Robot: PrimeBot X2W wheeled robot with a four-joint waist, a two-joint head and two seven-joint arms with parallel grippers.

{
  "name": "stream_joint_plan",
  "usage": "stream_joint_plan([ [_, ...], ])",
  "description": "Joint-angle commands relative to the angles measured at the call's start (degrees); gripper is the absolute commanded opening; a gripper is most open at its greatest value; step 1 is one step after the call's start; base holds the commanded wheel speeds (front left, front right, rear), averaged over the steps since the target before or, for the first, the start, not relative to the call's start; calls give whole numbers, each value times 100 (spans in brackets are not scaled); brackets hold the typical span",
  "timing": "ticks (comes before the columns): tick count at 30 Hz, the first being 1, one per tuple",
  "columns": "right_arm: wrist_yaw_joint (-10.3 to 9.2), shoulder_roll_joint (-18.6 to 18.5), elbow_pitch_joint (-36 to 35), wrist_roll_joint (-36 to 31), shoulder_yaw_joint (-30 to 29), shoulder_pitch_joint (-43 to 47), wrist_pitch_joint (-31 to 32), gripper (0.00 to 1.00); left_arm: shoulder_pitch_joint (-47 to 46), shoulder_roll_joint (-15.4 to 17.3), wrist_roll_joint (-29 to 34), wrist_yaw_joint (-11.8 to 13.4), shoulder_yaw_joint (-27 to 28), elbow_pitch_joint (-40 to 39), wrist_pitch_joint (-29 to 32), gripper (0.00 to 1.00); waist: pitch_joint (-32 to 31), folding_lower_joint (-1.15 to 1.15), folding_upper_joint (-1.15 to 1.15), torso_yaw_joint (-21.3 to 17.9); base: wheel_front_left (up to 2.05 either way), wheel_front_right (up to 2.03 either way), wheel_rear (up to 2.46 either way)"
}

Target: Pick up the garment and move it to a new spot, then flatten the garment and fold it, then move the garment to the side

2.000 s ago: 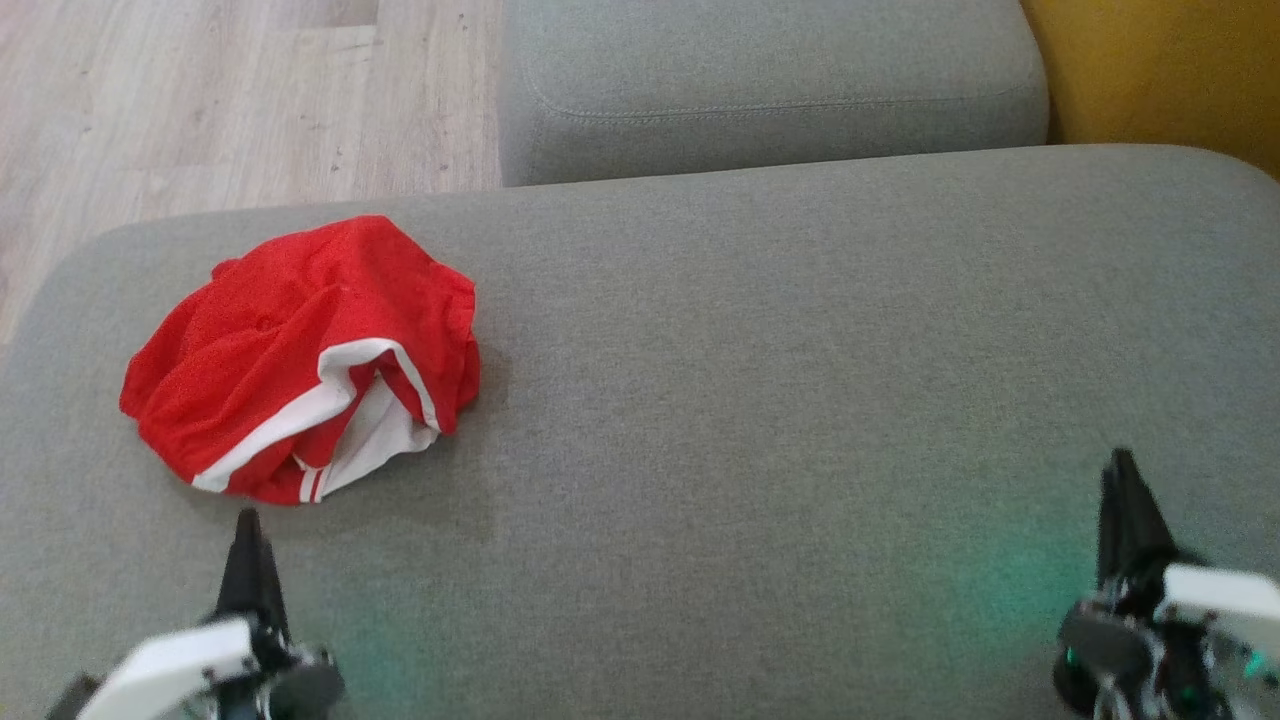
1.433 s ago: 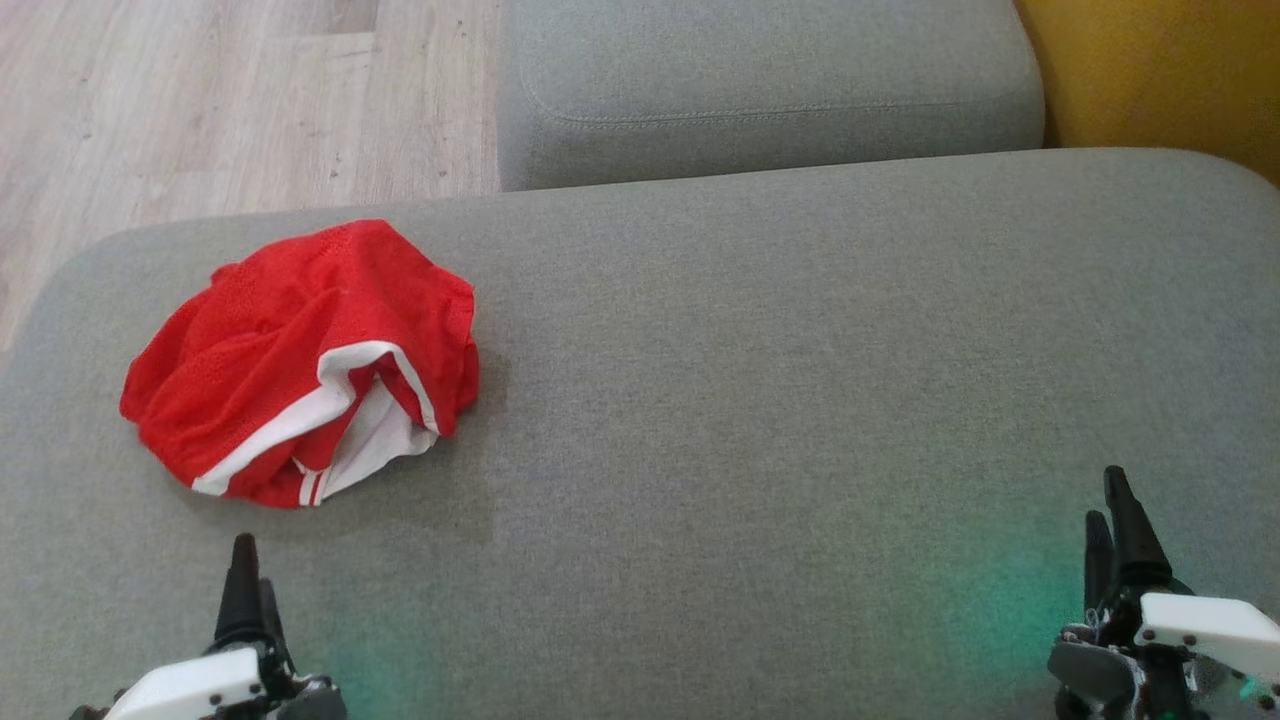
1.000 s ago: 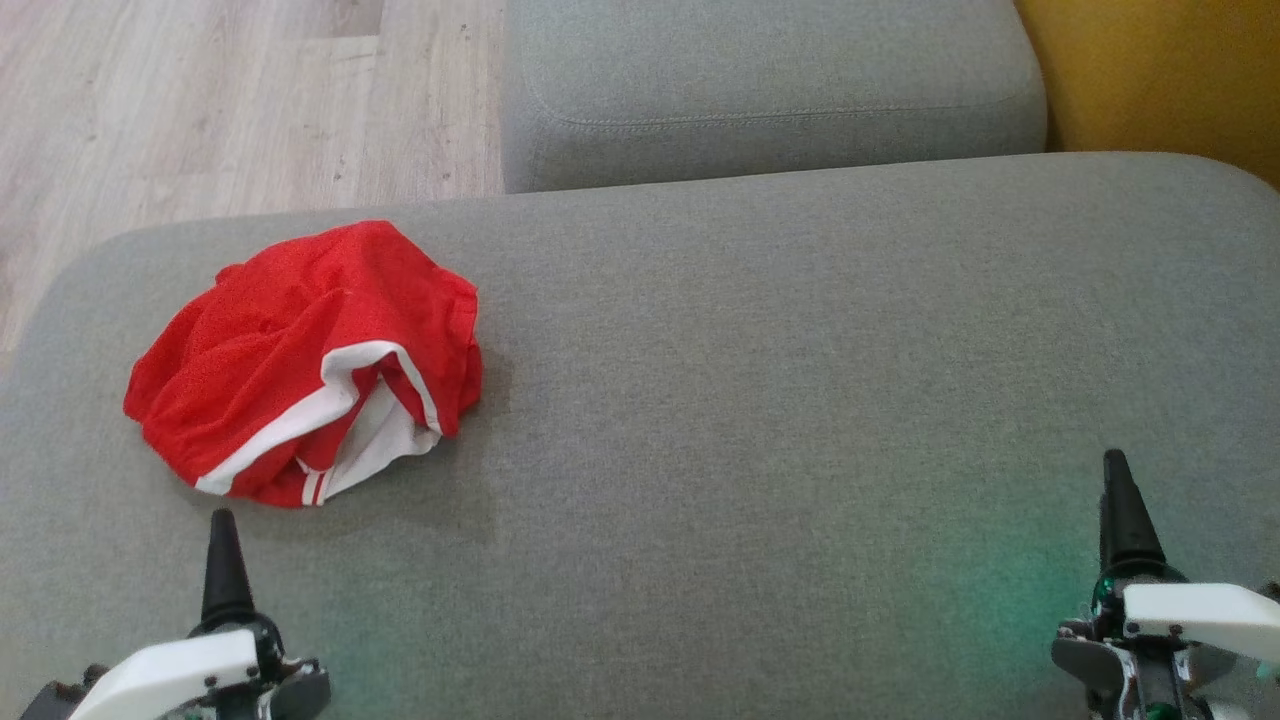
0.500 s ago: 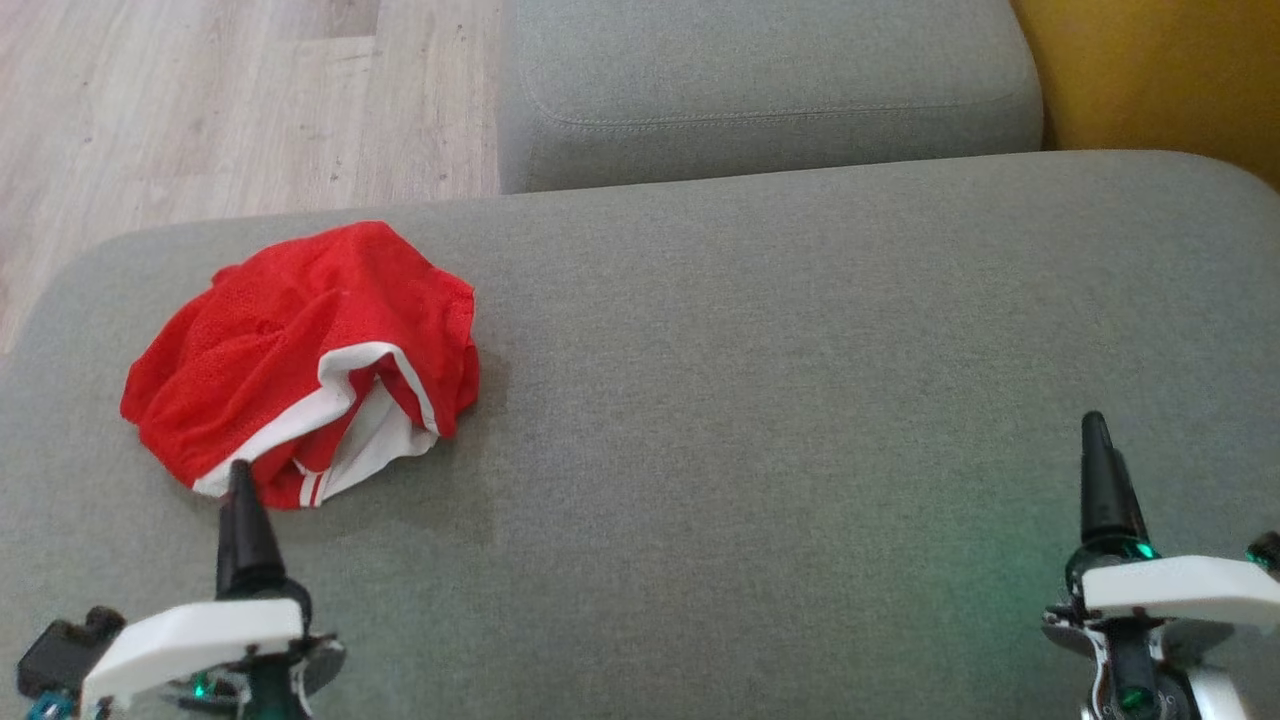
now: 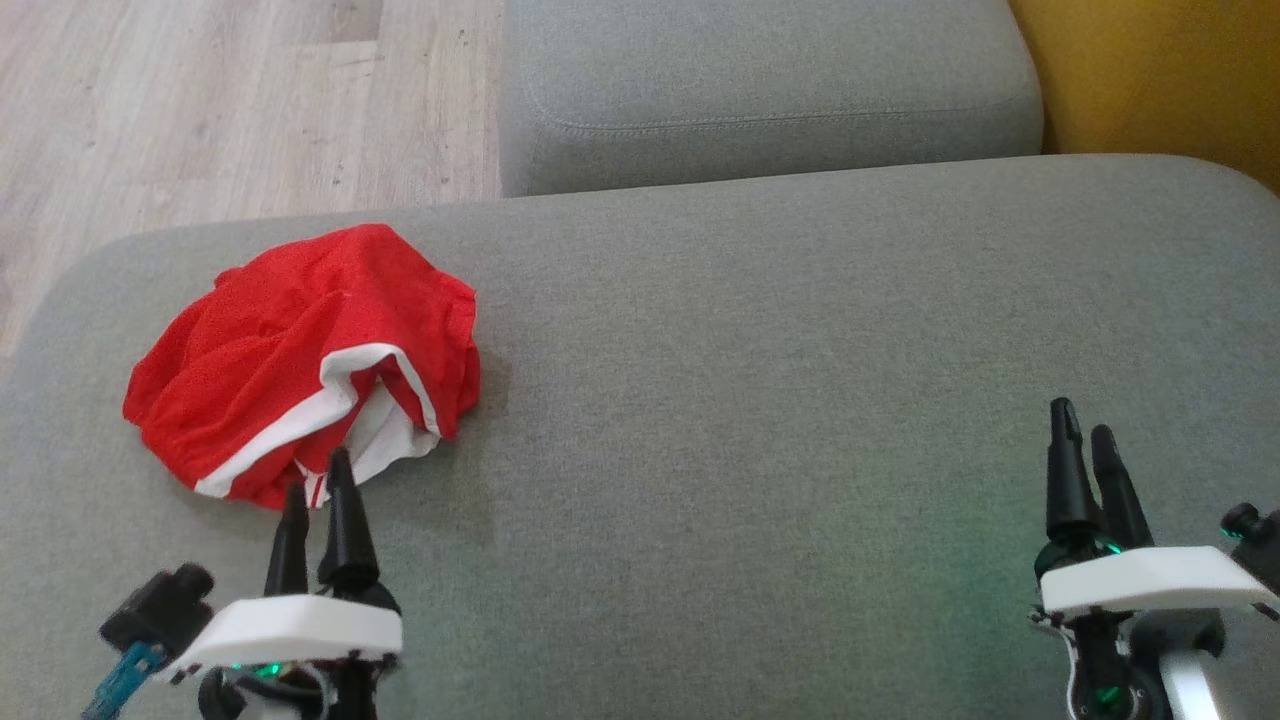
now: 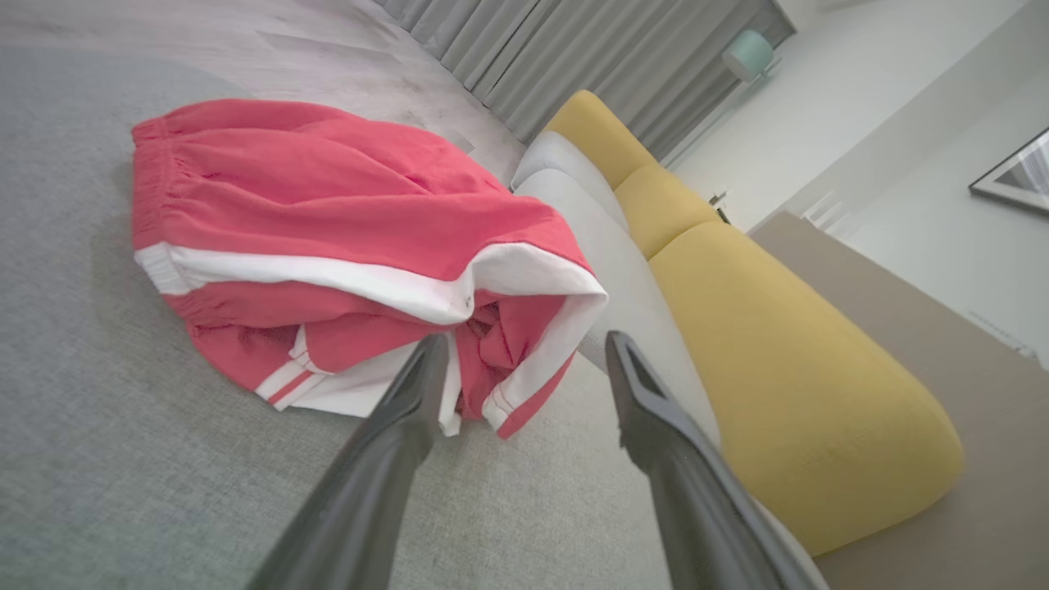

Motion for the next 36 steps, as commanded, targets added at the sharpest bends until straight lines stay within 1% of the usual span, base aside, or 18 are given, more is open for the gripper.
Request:
stream_joint_plan([
  [1,-2,-54,-249,-220,84,-260,-71,100,-312,101,219,43,21,-205,-69,100,1,0,0,1,0,0,0],
  [9,-2,-58,-305,-1129,336,-315,-207,100,-415,348,1009,349,-506,-214,-203,100,-5,0,0,-23,0,0,0],
  [15,-2,-61,-338,-1745,475,-320,-308,100,-496,538,1456,491,-895,-137,-304,100,-11,0,0,-52,0,0,0],
  [22,-3,-64,-400,-2345,521,-308,-427,100,-630,748,2001,709,-1307,-100,-422,100,-19,0,0,-73,0,0,0],
  [30,-3,-68,-447,-3076,566,-320,-562,100,-754,961,2600,1024,-1745,-61,-557,100,-48,0,0,-84,0,0,0],
  [31,-3,-69,-449,-3260,586,-320,-596,100,-791,1017,2754,1091,-1864,-48,-590,100,-55,0,0,-81,0,0,0],
  [36,-3,-71,-437,-3730,628,-324,-680,100,-892,1157,3134,1242,-2150,30,-674,100,-67,0,0,-70,0,0,0],
])
